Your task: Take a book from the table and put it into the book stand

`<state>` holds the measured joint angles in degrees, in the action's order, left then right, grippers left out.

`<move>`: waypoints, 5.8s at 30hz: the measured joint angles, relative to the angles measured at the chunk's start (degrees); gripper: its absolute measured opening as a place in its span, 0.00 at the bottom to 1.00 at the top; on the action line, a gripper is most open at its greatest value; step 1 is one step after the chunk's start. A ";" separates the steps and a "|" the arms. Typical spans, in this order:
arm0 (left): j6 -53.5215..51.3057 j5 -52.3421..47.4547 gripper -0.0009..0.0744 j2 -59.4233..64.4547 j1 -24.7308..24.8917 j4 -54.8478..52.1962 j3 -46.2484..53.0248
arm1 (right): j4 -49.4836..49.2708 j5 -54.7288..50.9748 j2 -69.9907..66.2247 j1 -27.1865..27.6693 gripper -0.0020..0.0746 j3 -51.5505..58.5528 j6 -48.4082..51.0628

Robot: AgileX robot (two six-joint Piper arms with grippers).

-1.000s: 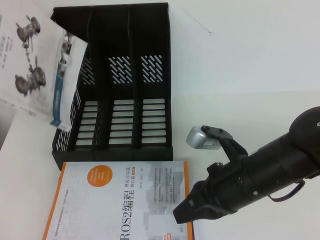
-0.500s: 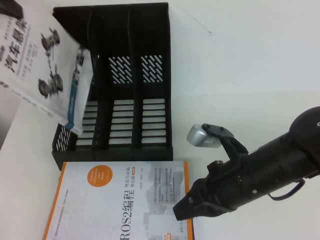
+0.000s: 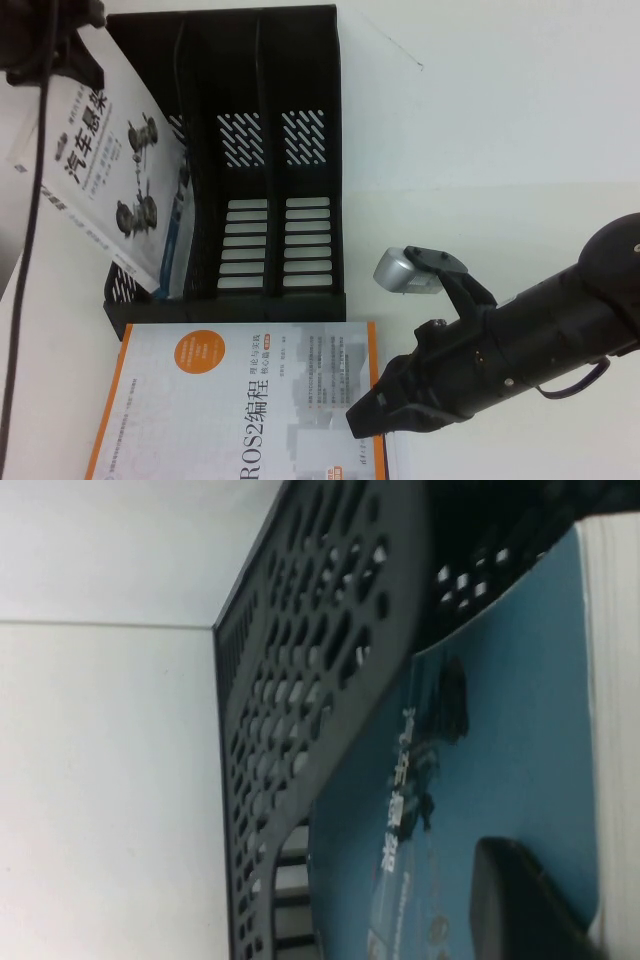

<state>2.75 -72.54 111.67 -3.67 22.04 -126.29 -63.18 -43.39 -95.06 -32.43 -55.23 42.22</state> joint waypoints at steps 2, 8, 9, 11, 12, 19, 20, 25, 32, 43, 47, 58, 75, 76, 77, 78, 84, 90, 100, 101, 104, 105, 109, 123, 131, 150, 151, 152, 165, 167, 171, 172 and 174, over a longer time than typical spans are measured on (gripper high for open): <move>0.00 0.15 0.16 0.90 0.13 -0.27 0.00 | 0.00 -0.02 0.00 0.00 0.03 0.00 0.00; 0.09 1.49 0.20 3.09 0.13 -1.28 0.00 | -0.04 0.07 0.00 0.00 0.03 0.00 0.02; 0.12 1.97 0.25 3.23 0.13 -1.28 -0.10 | -0.04 0.07 0.00 0.00 0.03 0.00 0.02; 0.12 3.31 0.36 3.23 0.13 -1.16 -0.28 | -0.04 0.07 0.00 0.00 0.03 0.00 0.02; 0.12 3.76 0.42 3.23 0.13 -0.91 -0.43 | -0.04 0.07 0.00 0.00 0.03 0.00 0.02; -0.33 4.50 0.55 2.77 0.13 -0.69 -0.51 | -0.04 0.62 0.00 0.00 0.03 0.00 0.25; -0.48 4.61 0.55 2.65 0.13 -0.69 -0.51 | 0.15 1.16 0.27 0.00 0.03 0.00 0.34; -0.72 4.81 0.46 0.33 0.13 -4.31 -0.51 | 7.35 5.08 4.86 0.00 0.03 0.04 -2.70; 0.28 5.31 0.09 -9.24 0.13 -12.40 -0.51 | 22.08 5.56 16.53 3.68 0.03 0.13 -12.58; -0.54 9.28 0.01 -29.89 0.13 -13.27 3.05 | 54.25 4.22 38.53 5.03 0.03 1.30 -35.02; -2.75 13.11 0.01 -39.97 0.13 -13.01 15.28 | 69.43 3.63 44.83 5.03 0.03 5.14 -46.92; -5.89 44.19 0.01 -73.78 0.13 -7.64 70.30 | 89.09 3.84 62.67 5.06 0.03 21.56 -65.90; -7.92 63.38 0.01 -86.29 0.13 -3.98 103.24 | 83.94 6.01 73.98 5.06 0.03 34.65 -73.83; -7.79 63.58 0.01 -86.29 0.13 -3.88 103.37 | 83.89 5.86 73.98 5.06 0.03 34.92 -73.83; -7.52 63.73 0.01 -86.29 0.13 -3.83 103.46 | 83.89 5.55 73.98 5.06 0.03 35.16 -73.83; -7.38 63.86 0.01 -86.29 0.13 -3.73 103.46 | 83.89 5.44 73.98 5.06 0.03 35.16 -73.83; -7.15 63.96 0.01 -86.29 0.13 -3.73 103.46 | 83.89 5.44 73.98 5.06 0.03 35.16 -73.83; -7.15 63.27 0.01 -86.29 0.13 -3.73 103.46 | 83.89 5.41 73.98 5.06 0.03 35.16 -73.83; -7.40 63.76 0.01 -87.04 1.80 -3.73 104.24 | 83.89 5.32 73.98 5.06 0.03 35.16 -73.83; -7.40 64.16 0.01 -87.74 1.80 -3.73 105.14 | 83.89 5.32 73.98 5.06 0.03 35.16 -73.83; -8.10 65.75 0.01 -90.35 1.68 -4.29 109.34 | 83.80 5.21 73.98 5.06 0.03 35.16 -73.83; -8.53 66.02 0.01 -91.42 1.68 -4.75 110.95 | 83.80 5.21 73.98 5.06 0.03 35.16 -73.83; -8.87 66.29 0.01 -96.49 1.68 -7.76 120.45 | 83.80 5.21 73.98 5.06 0.03 35.16 -73.83; -6.53 55.21 0.01 -112.16 1.68 -13.17 127.42 | 83.67 4.85 74.03 5.06 0.03 35.16 -73.83; -5.43 54.63 0.01 -112.23 1.68 -14.63 127.42 | 83.67 4.71 74.03 5.06 0.03 35.16 -73.83; -5.43 54.19 0.01 -112.23 1.68 -14.85 127.32 | 83.67 4.71 74.03 5.06 0.03 35.16 -73.83; -5.43 54.19 0.01 -112.23 1.68 -14.85 127.32 | 83.67 4.71 74.03 5.06 0.03 35.16 -73.83; -5.43 54.19 0.01 -112.23 1.68 -14.85 127.32 | 83.67 4.71 74.03 5.06 0.03 35.16 -73.83; -5.43 53.97 0.01 -112.23 1.68 -14.85 127.22 | 82.39 9.55 77.73 15.05 0.03 38.87 -73.80; -5.43 53.97 0.01 -112.23 1.68 -14.85 127.22 | 80.51 13.40 79.42 19.62 0.03 40.83 -69.22; -5.43 53.87 0.01 -112.23 1.68 -14.85 127.22 | 77.02 23.81 84.93 28.59 0.03 46.80 -60.19; -5.43 53.87 0.01 -112.23 1.68 -14.85 127.22 | 76.25 25.04 86.78 30.02 0.03 48.13 -58.86; -5.43 53.87 0.01 -112.23 1.68 -14.85 127.22 | 74.53 26.82 90.57 32.80 0.03 51.39 -56.53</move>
<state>-2.68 -18.67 -0.56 -1.99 7.19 0.93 11.35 -16.57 -4.49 0.37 -3.84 -14.31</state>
